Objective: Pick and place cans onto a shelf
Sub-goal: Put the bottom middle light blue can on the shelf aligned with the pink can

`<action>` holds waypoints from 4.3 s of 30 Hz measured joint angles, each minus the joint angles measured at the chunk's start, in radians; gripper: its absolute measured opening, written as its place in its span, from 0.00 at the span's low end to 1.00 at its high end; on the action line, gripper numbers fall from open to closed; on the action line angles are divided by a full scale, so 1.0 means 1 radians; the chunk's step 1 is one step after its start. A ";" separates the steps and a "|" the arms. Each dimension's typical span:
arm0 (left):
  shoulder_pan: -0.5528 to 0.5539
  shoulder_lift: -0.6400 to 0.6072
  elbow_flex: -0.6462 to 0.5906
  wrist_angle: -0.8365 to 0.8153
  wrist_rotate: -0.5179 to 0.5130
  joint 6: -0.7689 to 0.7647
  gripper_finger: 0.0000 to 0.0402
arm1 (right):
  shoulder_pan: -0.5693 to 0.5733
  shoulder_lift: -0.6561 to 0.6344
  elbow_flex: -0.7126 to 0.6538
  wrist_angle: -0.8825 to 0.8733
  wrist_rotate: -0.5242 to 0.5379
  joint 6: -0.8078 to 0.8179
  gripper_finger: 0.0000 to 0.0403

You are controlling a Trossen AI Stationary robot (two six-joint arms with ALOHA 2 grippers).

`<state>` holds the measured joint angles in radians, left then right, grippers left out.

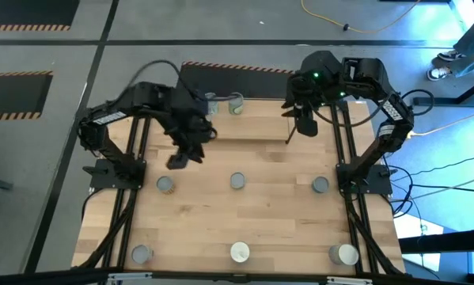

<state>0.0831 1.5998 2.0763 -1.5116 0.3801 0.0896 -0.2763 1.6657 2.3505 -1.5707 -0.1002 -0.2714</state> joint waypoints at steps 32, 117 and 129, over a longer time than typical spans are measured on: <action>-0.372 0.508 -0.002 0.403 0.055 -0.428 0.21 | -0.067 -0.200 0.005 0.104 0.321 0.053 0.29; -0.390 0.422 0.008 0.251 -0.324 -0.796 0.00 | -0.066 -0.233 0.006 0.101 0.159 0.000 0.29; -0.164 0.223 0.009 0.143 -0.432 -0.739 0.00 | -0.067 -0.233 0.006 0.101 0.159 0.000 0.29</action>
<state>-0.0806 1.8232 2.0857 -1.3691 -0.0515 -0.6492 -0.3429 1.4326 2.3562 -1.4693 0.0586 -0.2714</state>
